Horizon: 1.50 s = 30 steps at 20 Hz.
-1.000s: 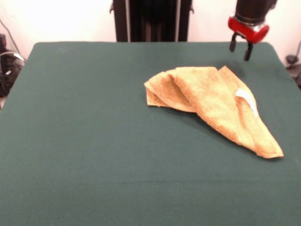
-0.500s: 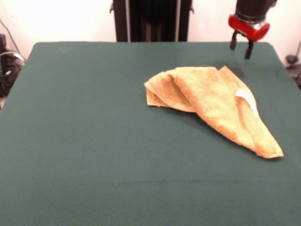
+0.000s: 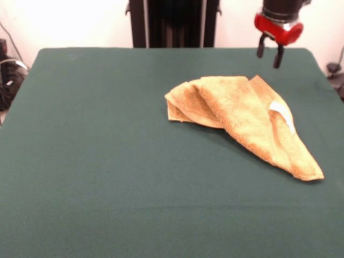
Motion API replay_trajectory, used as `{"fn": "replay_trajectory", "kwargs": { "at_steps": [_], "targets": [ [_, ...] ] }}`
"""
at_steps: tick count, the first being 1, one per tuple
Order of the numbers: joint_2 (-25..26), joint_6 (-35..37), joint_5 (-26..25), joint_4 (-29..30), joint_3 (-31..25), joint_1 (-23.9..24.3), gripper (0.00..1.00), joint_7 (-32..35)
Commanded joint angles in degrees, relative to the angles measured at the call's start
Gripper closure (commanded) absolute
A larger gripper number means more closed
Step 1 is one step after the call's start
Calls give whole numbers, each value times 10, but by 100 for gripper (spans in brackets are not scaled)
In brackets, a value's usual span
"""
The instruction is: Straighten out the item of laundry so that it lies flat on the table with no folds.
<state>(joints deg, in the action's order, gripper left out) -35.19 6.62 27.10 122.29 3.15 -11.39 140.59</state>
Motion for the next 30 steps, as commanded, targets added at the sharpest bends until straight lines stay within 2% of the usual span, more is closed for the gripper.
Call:
{"fn": "replay_trajectory", "kwargs": {
  "at_steps": [1,5,8,11,14,20,22,25,28,29,30],
  "targets": [
    [12,-5,15,-78,1,31,0,70],
    [38,-34,9,-78,-22,53,0,74],
    [74,-67,66,-31,-103,67,0,174],
    [118,-90,105,-35,-132,60,0,222],
    [159,-120,113,-58,-137,58,0,219],
    [219,-130,148,-71,-199,93,0,257],
    [224,-128,153,-75,-197,88,0,258],
    [241,-139,128,-90,-193,94,0,231],
    [256,-146,117,-110,-171,78,0,203],
    [255,-142,122,-117,-151,59,100,190],
    [255,-141,127,-119,-144,51,100,189]
  ]
}}
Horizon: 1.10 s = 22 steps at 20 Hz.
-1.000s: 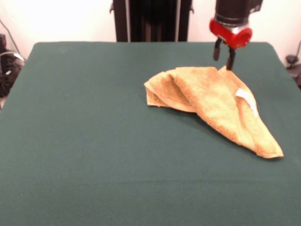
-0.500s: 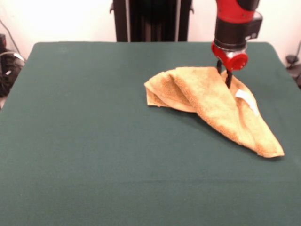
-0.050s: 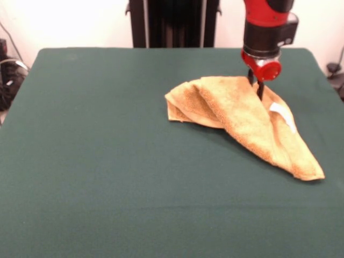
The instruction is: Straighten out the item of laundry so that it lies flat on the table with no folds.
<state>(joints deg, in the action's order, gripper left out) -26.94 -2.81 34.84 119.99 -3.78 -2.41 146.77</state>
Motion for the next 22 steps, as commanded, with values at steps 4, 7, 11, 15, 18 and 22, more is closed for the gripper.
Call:
{"fn": "replay_trajectory", "kwargs": {
  "at_steps": [4,7,11,15,18,22],
  "targets": [
    [164,-11,74,-111,-9,-100,100,96],
    [150,-5,66,-100,-13,-98,100,107],
    [130,-4,67,-80,-13,-108,100,126],
    [112,-13,75,-61,-24,-121,100,150],
    [101,-8,84,-53,-33,-126,100,161],
    [92,-12,89,-39,-48,-121,100,171]
  ]
}}
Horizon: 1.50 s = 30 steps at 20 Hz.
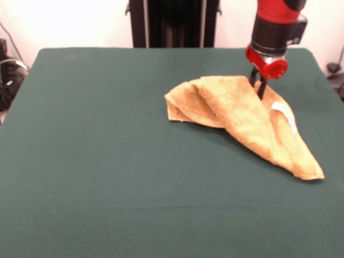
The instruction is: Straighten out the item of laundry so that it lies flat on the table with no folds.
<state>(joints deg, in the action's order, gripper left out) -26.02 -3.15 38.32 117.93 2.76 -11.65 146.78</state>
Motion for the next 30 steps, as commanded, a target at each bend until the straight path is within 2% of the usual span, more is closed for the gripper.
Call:
{"fn": "replay_trajectory", "kwargs": {
  "at_steps": [1,3,6,10,14,16,21,25,30],
  "targets": [
    [80,-5,57,-18,-109,-33,100,169],
    [77,2,55,-20,-95,-41,100,153],
    [73,32,56,-34,-31,-83,100,113],
    [35,60,65,-17,-4,-113,100,124],
    [-20,48,81,37,-71,-100,100,180],
    [-23,31,94,43,-101,-100,100,205],
    [-24,19,107,49,-120,-103,100,213],
    [-25,-14,92,68,-172,-68,100,238],
    [-26,-38,74,94,-204,-48,100,269]
  ]
}}
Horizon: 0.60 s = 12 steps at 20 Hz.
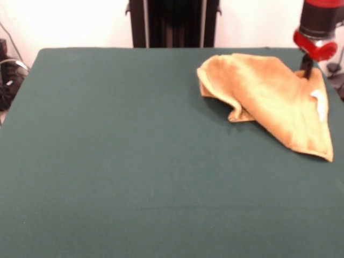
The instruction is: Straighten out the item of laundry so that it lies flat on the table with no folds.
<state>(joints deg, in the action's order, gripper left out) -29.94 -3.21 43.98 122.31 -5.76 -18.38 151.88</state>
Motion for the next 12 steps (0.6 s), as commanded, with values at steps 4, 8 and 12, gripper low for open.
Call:
{"fn": "replay_trajectory", "kwargs": {
  "at_steps": [4,8,12],
  "targets": [
    [10,-37,9,61,-118,27,100,218],
    [10,-35,2,65,-119,34,100,217],
    [20,-34,-6,56,-121,42,100,207]
  ]
}}
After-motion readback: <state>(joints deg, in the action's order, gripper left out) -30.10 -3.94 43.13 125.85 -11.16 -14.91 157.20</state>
